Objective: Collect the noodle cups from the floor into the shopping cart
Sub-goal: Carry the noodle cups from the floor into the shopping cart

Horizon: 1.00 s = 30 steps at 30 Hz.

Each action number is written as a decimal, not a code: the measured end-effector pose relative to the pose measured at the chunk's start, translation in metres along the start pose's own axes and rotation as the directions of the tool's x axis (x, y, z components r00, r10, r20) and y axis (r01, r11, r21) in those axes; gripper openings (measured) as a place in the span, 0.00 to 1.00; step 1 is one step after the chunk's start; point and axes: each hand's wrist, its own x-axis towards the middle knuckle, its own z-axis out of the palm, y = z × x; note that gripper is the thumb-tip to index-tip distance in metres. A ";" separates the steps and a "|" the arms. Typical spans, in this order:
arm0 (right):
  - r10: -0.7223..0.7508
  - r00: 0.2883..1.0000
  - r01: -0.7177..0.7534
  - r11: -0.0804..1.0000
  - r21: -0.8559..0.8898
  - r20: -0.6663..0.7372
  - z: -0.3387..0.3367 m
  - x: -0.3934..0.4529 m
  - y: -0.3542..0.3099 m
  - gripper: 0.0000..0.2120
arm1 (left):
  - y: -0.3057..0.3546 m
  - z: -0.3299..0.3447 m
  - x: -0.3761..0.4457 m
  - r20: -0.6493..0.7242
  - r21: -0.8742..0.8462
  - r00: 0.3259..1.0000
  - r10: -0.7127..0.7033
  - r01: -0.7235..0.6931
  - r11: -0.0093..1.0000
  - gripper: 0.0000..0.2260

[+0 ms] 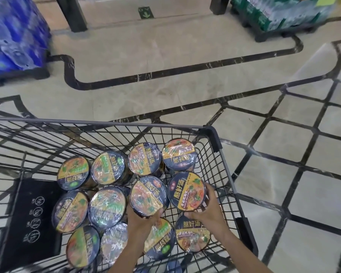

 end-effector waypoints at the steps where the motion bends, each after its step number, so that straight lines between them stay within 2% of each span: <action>1: -0.002 1.000 0.002 1.000 -0.006 0.008 0.000 -0.002 -0.002 0.50 | 0.002 0.000 -0.001 0.000 -0.010 1.000 -0.010 0.010 1.000 0.55; 5: -0.002 0.999 0.004 0.999 -0.047 0.037 -0.005 -0.016 -0.017 0.49 | 0.011 -0.003 -0.011 0.058 -0.129 0.994 -0.094 0.101 0.987 0.54; 6: -0.011 1.000 0.013 0.997 -0.077 0.027 -0.008 -0.022 -0.024 0.48 | 0.015 -0.008 -0.017 0.081 -0.122 0.990 -0.115 0.124 0.985 0.50; 8: -0.070 0.998 0.070 0.982 -0.176 0.006 -0.015 -0.037 -0.045 0.44 | 0.029 -0.022 -0.036 0.083 0.013 0.991 -0.102 0.101 0.995 0.32; 9: -0.127 0.992 0.125 0.962 -0.242 0.006 -0.020 -0.043 -0.057 0.41 | 0.035 -0.032 -0.044 0.051 0.115 0.997 -0.053 0.047 0.992 0.26; 11: -0.249 0.967 0.249 0.903 -0.349 0.047 -0.030 -0.053 -0.086 0.37 | 0.061 -0.049 -0.061 0.025 0.260 0.995 0.092 -0.095 0.961 0.23; 13: -0.351 0.932 0.357 0.836 -0.417 0.095 -0.038 -0.061 -0.122 0.34 | 0.101 -0.067 -0.077 0.071 0.412 0.953 0.296 -0.298 0.861 0.22; 15: -0.460 0.879 0.459 0.748 -0.480 0.125 -0.044 -0.068 -0.161 0.31 | 0.146 -0.083 -0.089 0.157 0.522 0.842 0.516 -0.514 0.680 0.21; 17: -0.541 0.825 0.530 0.640 -0.556 0.164 -0.049 -0.079 -0.200 0.29 | 0.189 -0.096 -0.098 0.248 0.586 0.711 0.658 -0.651 0.482 0.20; 21: -0.668 0.714 0.619 0.462 -0.635 0.210 -0.056 -0.111 -0.262 0.28 | 0.256 -0.113 -0.121 0.403 0.660 0.450 0.797 -0.746 0.088 0.21; 22: -0.694 0.688 0.629 0.426 -0.651 0.211 -0.058 -0.122 -0.273 0.28 | 0.269 -0.116 -0.127 0.441 0.667 0.362 0.822 -0.745 -0.030 0.20; 24: -0.739 0.643 0.629 0.362 -0.688 0.200 -0.062 -0.145 -0.289 0.28 | 0.288 -0.117 -0.142 0.508 0.664 0.208 0.836 -0.713 -0.227 0.20; 27: -0.790 0.586 0.587 0.262 -0.766 0.179 -0.071 -0.182 -0.300 0.27 | 0.309 -0.112 -0.162 0.614 0.600 0.025 0.789 -0.664 -0.446 0.22; 30: -0.820 0.559 0.467 0.190 -0.864 0.122 -0.085 -0.217 -0.293 0.26 | 0.318 -0.097 -0.183 0.702 0.495 -0.130 0.701 -0.619 -0.610 0.23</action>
